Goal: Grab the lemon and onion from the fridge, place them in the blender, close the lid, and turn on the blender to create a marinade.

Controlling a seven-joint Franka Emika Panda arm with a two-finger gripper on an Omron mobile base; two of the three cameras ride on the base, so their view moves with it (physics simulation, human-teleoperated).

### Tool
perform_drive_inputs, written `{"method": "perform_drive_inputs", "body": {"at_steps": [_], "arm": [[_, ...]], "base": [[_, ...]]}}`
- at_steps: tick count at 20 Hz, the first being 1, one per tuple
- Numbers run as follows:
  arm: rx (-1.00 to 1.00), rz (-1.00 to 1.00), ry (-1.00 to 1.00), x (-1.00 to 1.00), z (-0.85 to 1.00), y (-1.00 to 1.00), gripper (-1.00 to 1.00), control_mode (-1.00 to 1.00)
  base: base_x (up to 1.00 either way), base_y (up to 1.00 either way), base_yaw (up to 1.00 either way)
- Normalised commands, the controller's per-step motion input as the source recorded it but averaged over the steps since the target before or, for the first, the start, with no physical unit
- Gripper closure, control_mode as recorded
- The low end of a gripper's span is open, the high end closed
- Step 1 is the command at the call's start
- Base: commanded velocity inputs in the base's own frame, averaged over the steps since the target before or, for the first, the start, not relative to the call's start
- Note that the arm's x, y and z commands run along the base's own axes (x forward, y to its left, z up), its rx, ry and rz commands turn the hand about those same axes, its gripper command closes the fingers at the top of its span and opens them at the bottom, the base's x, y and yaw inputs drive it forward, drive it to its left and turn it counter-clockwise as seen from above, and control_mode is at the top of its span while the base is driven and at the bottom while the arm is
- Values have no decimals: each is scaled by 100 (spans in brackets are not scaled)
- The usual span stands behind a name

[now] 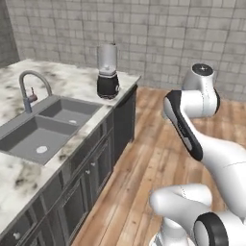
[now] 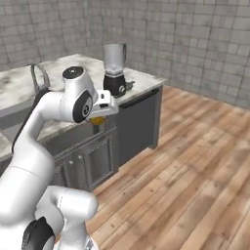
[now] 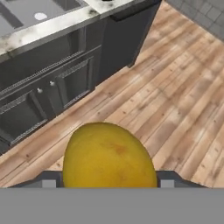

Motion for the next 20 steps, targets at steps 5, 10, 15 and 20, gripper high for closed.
{"method": "perform_drive_inputs", "body": {"at_steps": [5,10,15,20], "arm": [[0,0,0,0,0,0,100,100],[0,0,0,0,0,0,100,100],[0,0,0,0,0,0,100,100],[0,0,0,0,0,0,100,100]], "base": [[94,-73,41],[75,-84,37],[73,-78,38],[77,-56,43]]}}
